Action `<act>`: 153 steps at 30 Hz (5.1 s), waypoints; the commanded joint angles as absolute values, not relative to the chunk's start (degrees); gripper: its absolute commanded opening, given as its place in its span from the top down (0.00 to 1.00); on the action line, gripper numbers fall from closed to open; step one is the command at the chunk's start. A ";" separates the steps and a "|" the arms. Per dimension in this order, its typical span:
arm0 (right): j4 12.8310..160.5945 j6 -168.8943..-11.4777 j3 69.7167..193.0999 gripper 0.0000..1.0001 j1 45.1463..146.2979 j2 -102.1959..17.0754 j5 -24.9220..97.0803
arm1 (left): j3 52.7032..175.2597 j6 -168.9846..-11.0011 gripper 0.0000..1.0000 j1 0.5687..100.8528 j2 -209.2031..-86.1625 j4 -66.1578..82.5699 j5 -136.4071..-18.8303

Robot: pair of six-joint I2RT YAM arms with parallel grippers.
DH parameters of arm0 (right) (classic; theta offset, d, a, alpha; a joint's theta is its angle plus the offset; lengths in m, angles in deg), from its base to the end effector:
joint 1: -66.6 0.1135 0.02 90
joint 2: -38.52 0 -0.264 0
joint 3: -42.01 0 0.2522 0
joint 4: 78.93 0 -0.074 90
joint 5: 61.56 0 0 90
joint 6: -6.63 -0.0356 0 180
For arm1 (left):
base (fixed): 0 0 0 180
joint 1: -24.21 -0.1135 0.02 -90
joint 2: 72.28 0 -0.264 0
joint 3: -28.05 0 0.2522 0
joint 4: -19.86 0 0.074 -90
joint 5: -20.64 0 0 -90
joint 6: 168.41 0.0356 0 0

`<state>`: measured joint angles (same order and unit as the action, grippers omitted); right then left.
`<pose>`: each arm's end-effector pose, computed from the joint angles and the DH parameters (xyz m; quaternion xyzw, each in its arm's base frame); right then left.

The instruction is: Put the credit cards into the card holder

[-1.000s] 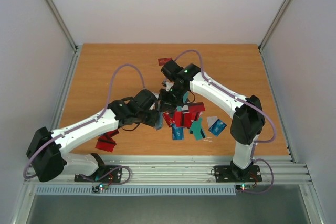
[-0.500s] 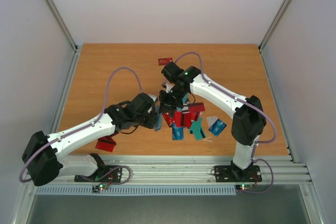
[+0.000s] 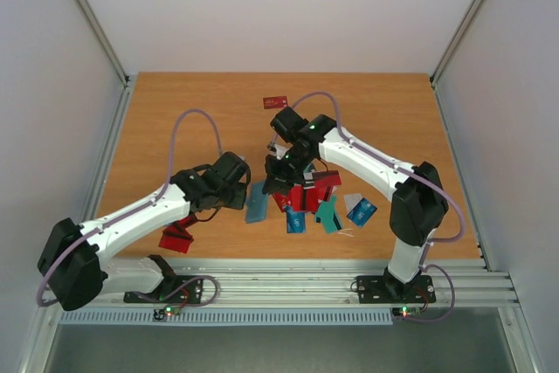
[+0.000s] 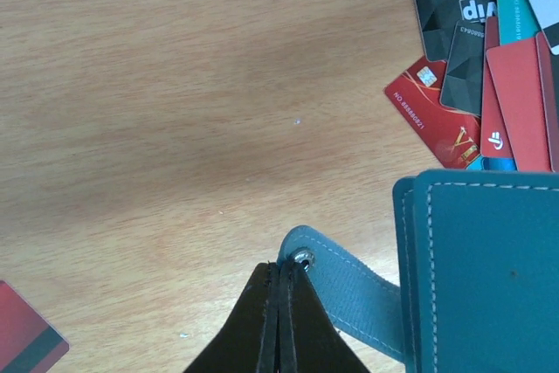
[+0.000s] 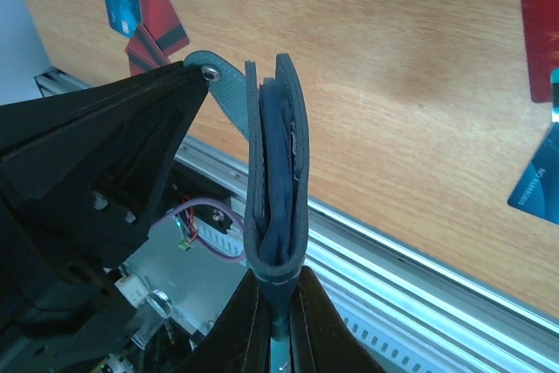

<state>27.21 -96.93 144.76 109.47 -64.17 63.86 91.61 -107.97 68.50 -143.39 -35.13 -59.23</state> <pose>0.2490 0.2593 0.2724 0.2801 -0.9016 -0.3288 0.0241 0.1725 -0.1595 0.2334 0.1033 0.9623 -0.0735 0.2405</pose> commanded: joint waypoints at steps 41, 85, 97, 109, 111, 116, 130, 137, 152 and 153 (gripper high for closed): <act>23.55 -80.13 149.60 0.01 109.53 -75.01 66.13 | 90.93 -112.22 1.00 62.36 -133.89 -31.90 -71.02; 28.41 -90.19 147.34 0.93 108.87 -83.40 65.69 | 80.47 -120.92 0.98 62.27 -131.79 -33.47 -71.64; 30.32 -90.43 143.50 0.99 108.56 -82.18 64.83 | 92.89 -116.35 0.74 61.21 -139.57 -49.56 -61.21; 36.22 -93.42 139.22 0.99 107.16 -80.85 66.47 | 95.69 -102.09 0.54 61.29 -136.29 -36.04 -86.14; 35.59 -93.31 139.71 0.99 107.16 -80.64 66.03 | 94.75 -102.10 0.54 61.30 -138.05 -32.83 -92.01; 32.54 -93.65 141.29 0.99 107.06 -79.34 63.63 | 94.85 -102.47 0.58 61.46 -142.37 -30.16 -94.48; 30.71 -93.60 141.42 0.99 106.62 -79.38 62.11 | 90.69 -103.61 0.68 61.39 -153.63 -28.50 -84.77; 32.40 -91.98 138.77 0.99 106.12 -79.38 62.80 | 87.22 -106.62 0.72 61.39 -155.53 -25.79 -80.71; 33.09 -89.47 136.89 0.99 105.72 -79.36 63.77 | 86.73 -106.90 0.52 61.34 -156.77 -19.21 -82.01; 32.96 -89.30 136.94 0.99 105.70 -79.28 63.77 | 87.04 -106.85 0.52 61.34 -157.01 -19.29 -81.85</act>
<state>33.81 -90.77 137.62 106.01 -79.87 64.27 86.70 -106.93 61.40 -155.72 -23.35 -81.52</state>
